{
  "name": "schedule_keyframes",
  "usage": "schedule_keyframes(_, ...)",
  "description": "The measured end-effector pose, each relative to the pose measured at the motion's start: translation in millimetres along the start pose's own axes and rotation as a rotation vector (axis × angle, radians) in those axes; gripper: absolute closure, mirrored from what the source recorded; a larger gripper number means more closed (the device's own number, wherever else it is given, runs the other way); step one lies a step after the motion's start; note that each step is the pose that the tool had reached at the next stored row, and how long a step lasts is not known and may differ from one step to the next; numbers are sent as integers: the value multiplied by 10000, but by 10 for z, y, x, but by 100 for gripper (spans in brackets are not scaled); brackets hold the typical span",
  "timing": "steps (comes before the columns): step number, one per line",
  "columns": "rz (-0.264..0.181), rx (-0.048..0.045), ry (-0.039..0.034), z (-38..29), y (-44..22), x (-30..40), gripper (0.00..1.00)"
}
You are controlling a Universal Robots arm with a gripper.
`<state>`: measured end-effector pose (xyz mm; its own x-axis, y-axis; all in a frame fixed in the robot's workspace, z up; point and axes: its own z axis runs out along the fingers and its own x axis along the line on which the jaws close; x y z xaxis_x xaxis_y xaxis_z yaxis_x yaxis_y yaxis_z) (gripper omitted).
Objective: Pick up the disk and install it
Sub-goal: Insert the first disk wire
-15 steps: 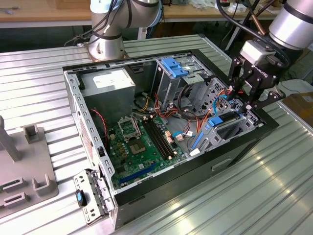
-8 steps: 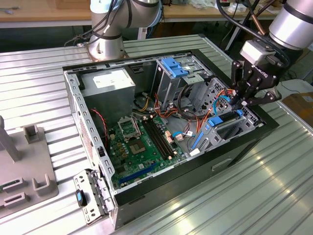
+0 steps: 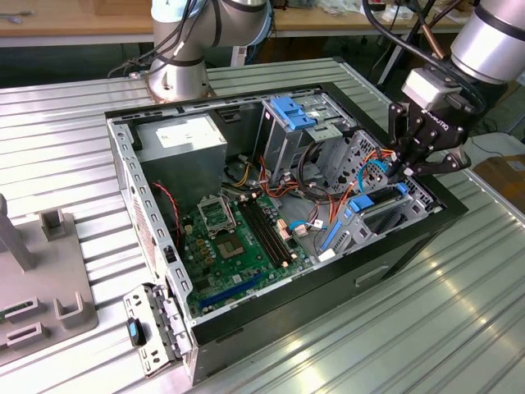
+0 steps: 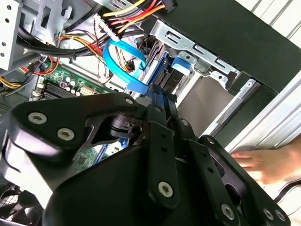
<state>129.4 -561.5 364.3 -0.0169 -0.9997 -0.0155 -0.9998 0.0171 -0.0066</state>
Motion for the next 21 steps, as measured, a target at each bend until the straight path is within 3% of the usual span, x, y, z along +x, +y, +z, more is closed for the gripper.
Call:
schedule_keyframes(2,-54,228,-8,0,37,1,84)
schedule_keyframes(10,-71,728,-55,2,220,5,84)
schedule_keyframes(13,-72,732,-60,2,222,4,84)
schedule_keyframes(15,-74,835,-145,2,240,4,84)
schedule_keyframes(16,-80,911,-177,4,248,4,84)
schedule_keyframes(17,-90,1091,-225,8,268,6,84)
schedule_keyframes(18,-96,1206,-245,10,285,9,84)
schedule_keyframes(21,-102,1470,-271,24,366,18,84)
